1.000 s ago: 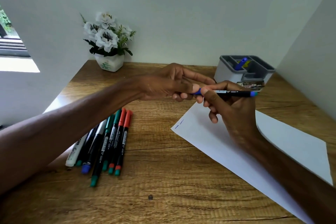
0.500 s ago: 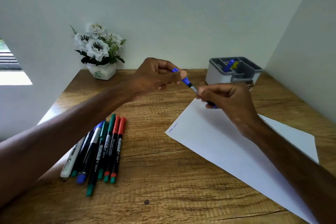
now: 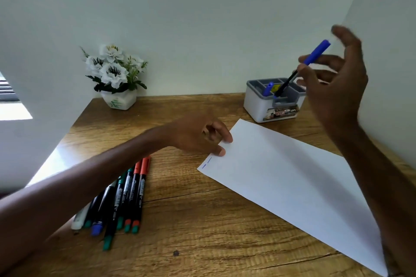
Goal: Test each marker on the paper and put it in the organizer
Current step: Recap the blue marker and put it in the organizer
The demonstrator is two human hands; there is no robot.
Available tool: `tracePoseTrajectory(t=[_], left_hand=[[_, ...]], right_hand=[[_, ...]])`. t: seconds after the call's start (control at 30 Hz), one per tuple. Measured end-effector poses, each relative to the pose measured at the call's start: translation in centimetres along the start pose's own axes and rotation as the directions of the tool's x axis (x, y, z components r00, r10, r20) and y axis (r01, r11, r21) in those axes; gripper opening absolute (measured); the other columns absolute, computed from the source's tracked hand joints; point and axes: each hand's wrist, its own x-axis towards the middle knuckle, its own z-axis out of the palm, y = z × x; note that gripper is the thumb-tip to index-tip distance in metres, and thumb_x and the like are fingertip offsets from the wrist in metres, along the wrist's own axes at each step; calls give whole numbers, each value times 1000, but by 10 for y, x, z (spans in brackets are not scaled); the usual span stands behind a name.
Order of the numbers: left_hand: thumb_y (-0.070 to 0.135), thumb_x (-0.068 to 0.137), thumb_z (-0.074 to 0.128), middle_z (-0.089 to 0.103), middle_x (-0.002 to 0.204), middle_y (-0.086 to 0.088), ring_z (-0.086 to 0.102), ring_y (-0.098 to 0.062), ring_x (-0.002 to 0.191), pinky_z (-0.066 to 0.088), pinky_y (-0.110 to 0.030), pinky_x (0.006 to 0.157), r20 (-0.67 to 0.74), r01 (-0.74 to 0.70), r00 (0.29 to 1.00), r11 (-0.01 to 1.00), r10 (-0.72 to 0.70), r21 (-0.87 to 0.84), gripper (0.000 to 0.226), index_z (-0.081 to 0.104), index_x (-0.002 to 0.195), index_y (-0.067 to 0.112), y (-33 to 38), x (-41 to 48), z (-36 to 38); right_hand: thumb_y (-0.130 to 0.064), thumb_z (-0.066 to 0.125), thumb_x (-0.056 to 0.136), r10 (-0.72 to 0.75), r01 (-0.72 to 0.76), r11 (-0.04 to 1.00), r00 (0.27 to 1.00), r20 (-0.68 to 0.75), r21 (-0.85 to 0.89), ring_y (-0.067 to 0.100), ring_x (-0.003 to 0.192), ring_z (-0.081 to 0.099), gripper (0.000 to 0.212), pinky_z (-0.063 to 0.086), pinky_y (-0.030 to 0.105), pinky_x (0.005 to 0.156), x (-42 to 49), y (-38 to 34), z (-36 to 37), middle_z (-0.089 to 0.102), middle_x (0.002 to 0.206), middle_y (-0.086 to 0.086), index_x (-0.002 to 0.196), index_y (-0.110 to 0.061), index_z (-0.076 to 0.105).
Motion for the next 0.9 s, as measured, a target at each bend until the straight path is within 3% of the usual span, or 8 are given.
tracePoseTrajectory(t=[0.1, 0.3, 0.43, 0.53, 0.6, 0.7, 0.83, 0.9], left_hand=[[28, 88, 81, 59, 76, 45, 56, 12, 77, 40, -9, 73, 21, -50, 999, 998, 49, 31, 34, 75, 121, 22, -2, 1, -1], [33, 89, 80, 75, 110, -8, 63, -25, 91, 42, -11, 72, 42, -77, 996, 997, 76, 23, 29, 77, 117, 27, -9, 1, 1], [34, 88, 81, 75, 114, -6, 64, -21, 96, 44, -15, 71, 32, -77, 997, 997, 76, 4, 30, 77, 117, 29, -10, 3, 1], [35, 88, 80, 74, 117, -9, 65, -27, 103, 49, -27, 79, 31, -71, 997, 998, 70, 4, 30, 77, 118, 29, -11, 4, 2], [34, 89, 80, 73, 123, 5, 64, -17, 109, 51, -29, 86, 34, -54, 998, 998, 54, 9, 31, 76, 119, 30, -11, 3, 2], [35, 89, 79, 69, 129, 18, 63, -9, 113, 51, -21, 87, 42, -69, 997, 997, 67, 36, 32, 75, 120, 31, -10, 2, 2], [38, 89, 79, 68, 128, 21, 62, -5, 112, 48, -16, 88, 40, -62, 997, 996, 60, 61, 31, 74, 120, 33, -14, 4, 1], [41, 89, 78, 67, 128, 23, 59, -5, 114, 46, -23, 92, 44, -50, 998, 995, 46, 90, 31, 73, 120, 37, -13, 1, -2]], right_hand=[[-7, 73, 90, -33, 33, 999, 997, -71, -7, 16, 92, 77, 62, 65, 40, 76, 9, 5, 5, 75, 107, 8, 145, -16, 47], [-1, 71, 91, -48, 50, 996, 998, 31, -73, 6, 98, 74, 48, 64, 31, 78, 2, 21, 30, 71, 112, 2, 134, -15, 55], [-10, 67, 97, 5, 21, 984, 989, 151, -176, 12, 87, 76, 30, 63, 38, 78, -15, 39, 39, 77, 97, 5, 126, -17, 63], [-12, 64, 99, 17, 22, 977, 983, 182, -212, 19, 93, 75, 25, 62, 45, 82, -17, 45, 39, 78, 106, 10, 124, -14, 65], [-12, 66, 98, 15, 26, 974, 984, 177, -225, 21, 105, 72, 30, 61, 37, 92, -18, 42, 38, 74, 118, 10, 128, -11, 65], [-11, 68, 96, -145, 180, 936, 980, 135, -303, 25, 131, 56, 40, 35, 5, 106, -19, 26, 34, 60, 141, 14, 135, -5, 61], [-2, 63, 92, -429, 441, 845, 897, 109, -302, 26, 129, 54, 23, 46, 28, 105, -35, -11, 33, 61, 134, 16, 115, -2, 68], [1, 63, 91, -454, 515, 824, 849, 270, -235, 24, 119, 59, 16, 46, 27, 100, -55, -23, 32, 67, 121, 14, 104, -3, 71]])
